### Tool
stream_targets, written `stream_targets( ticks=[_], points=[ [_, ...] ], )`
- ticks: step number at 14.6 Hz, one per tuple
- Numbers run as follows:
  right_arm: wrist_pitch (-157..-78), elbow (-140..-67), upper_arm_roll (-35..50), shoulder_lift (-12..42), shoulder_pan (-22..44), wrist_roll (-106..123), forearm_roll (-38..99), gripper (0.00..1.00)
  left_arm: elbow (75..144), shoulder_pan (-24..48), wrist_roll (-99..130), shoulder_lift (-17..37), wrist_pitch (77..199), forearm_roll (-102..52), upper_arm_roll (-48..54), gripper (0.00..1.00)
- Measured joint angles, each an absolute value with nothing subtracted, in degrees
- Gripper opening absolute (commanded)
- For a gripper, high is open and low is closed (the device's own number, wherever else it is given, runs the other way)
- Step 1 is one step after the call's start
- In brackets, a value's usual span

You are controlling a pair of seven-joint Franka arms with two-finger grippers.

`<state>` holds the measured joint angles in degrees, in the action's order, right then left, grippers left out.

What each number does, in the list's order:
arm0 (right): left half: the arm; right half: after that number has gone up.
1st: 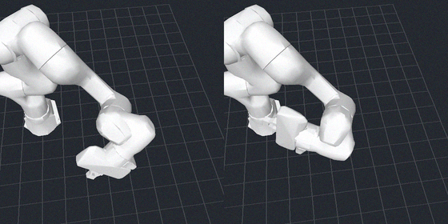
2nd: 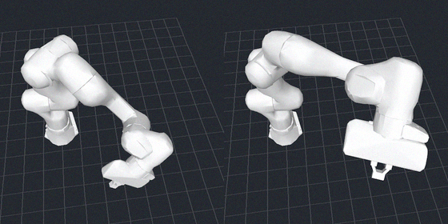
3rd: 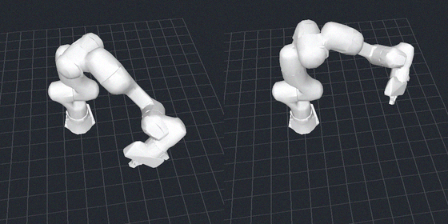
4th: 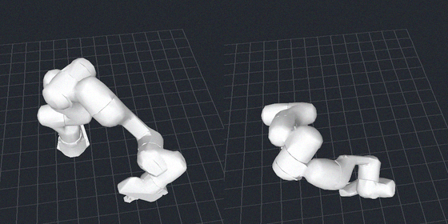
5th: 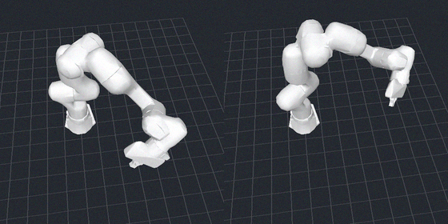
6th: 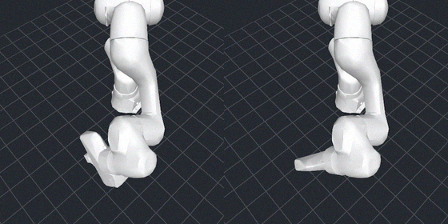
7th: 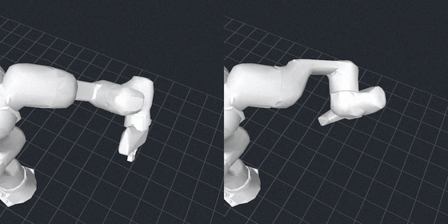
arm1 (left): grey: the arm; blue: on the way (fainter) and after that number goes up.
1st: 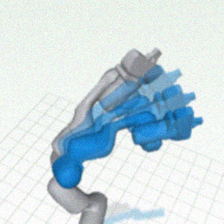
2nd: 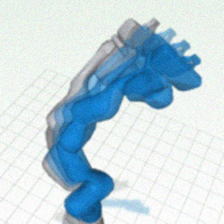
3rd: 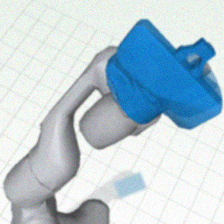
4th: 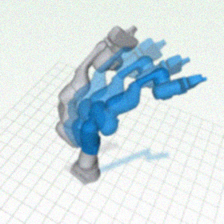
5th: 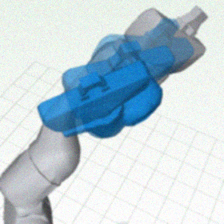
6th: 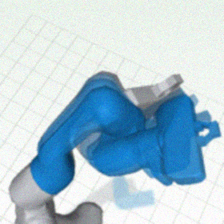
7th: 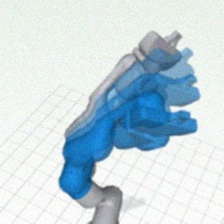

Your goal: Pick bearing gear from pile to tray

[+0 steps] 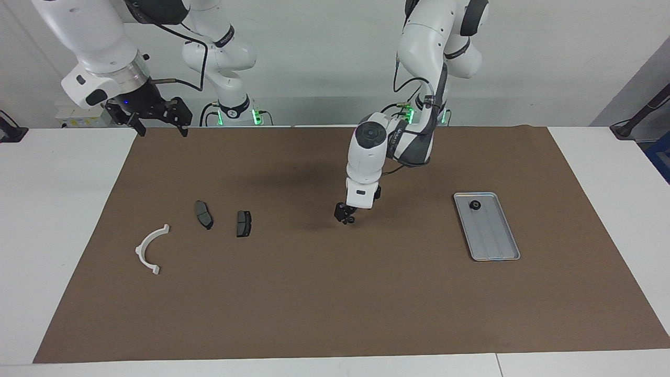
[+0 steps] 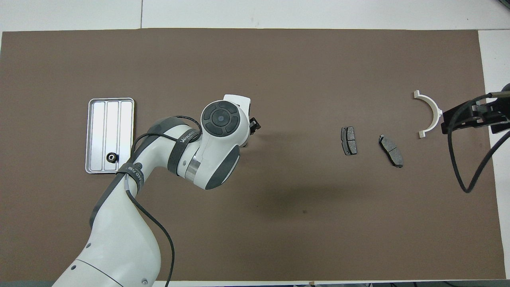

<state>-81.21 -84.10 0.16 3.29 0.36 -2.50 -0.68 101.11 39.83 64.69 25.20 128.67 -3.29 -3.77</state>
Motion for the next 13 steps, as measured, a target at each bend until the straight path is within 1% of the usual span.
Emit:
stream_targets(
  ticks=[2, 3, 5, 10, 11, 13],
  points=[
    [-88.26, -88.83, 0.15, 2.28, 0.35, -2.64, -0.13, 1.00, 101.02, 39.77, 64.69, 25.43, 128.67, -3.26, -4.14, 1.00],
    [-89.76, -90.45, 0.14, 1.81, 0.34, -2.66, -0.05, 1.00, 101.06, 39.76, 64.69, 25.51, 128.65, -3.23, -4.18, 1.00],
    [-90.65, -91.87, 0.14, 1.06, 0.34, -2.68, 0.00, 1.00, 101.21, 39.84, 64.69, 25.77, 128.65, -3.21, -4.11, 1.00],
    [-90.94, -92.78, 0.07, -0.02, 0.31, -2.71, 0.04, 1.00, 100.83, 40.22, 65.27, 27.49, 128.70, -3.21, -3.89, 1.00],
    [-90.99, -92.91, 0.07, -0.08, 0.31, -2.71, 0.04, 1.00, 100.83, 40.30, 65.46, 27.91, 128.70, -3.21, -3.84, 0.98],
    [-91.01, -92.99, 0.07, -0.08, 0.31, -2.71, 0.05, 1.00, 100.62, 40.42, 65.80, 28.45, 128.70, -3.21, -3.78, 0.87]
  ],
)
